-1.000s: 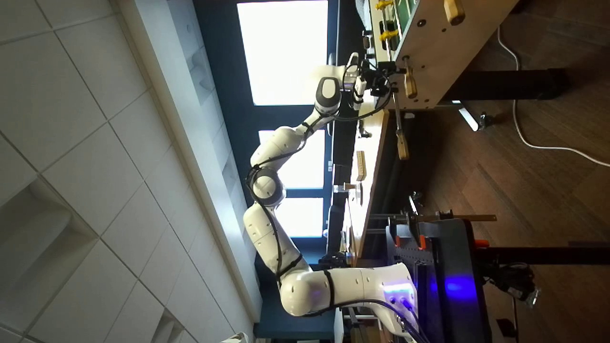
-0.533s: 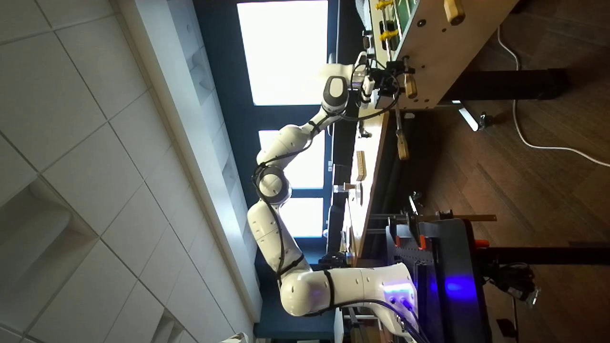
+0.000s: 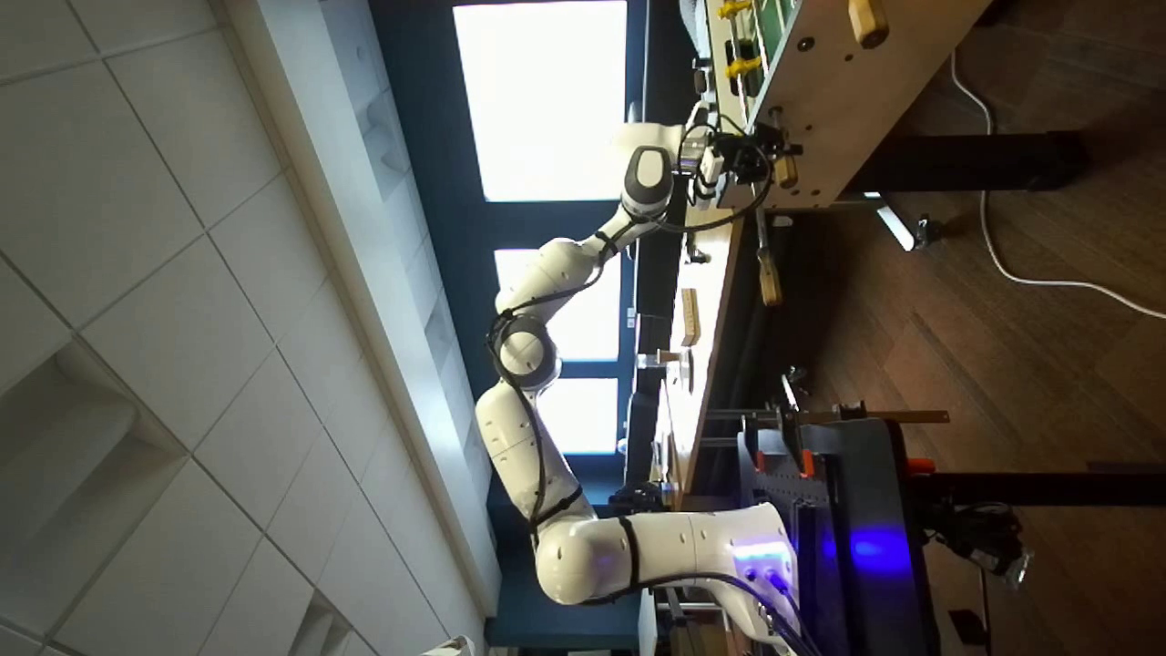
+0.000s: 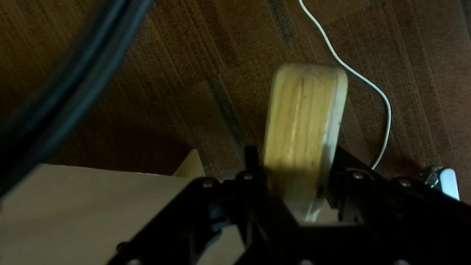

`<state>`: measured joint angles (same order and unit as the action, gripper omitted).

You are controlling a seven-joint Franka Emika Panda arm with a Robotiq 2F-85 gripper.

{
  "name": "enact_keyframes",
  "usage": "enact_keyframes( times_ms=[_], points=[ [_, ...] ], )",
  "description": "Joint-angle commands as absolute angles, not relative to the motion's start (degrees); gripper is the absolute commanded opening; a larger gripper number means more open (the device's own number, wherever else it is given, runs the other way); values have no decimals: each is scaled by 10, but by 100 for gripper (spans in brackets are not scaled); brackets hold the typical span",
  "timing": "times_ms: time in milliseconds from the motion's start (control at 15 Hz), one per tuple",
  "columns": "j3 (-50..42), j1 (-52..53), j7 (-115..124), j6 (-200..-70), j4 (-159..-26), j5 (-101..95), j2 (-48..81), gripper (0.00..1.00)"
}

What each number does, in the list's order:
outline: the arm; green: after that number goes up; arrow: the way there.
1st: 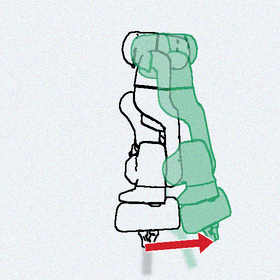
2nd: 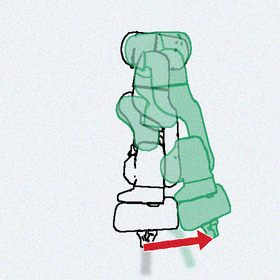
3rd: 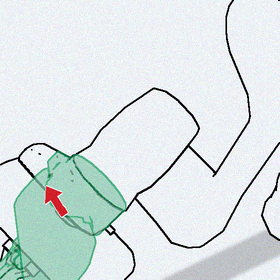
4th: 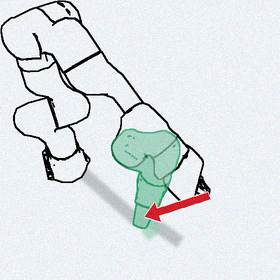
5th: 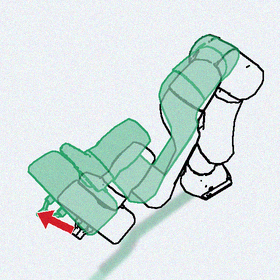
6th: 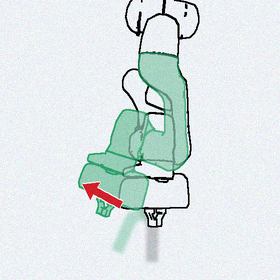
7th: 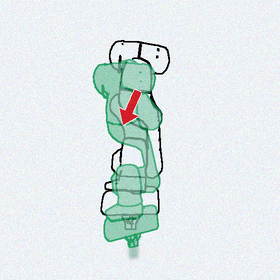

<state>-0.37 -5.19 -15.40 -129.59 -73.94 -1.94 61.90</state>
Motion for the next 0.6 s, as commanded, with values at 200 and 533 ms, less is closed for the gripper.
enact_keyframes(
  times_ms=[200,533],
  points=[
    [5,-52,-106,-1328,-811,-8,562,14],
    [4,-46,-63,-1420,-922,-1,506,14]
  ],
)
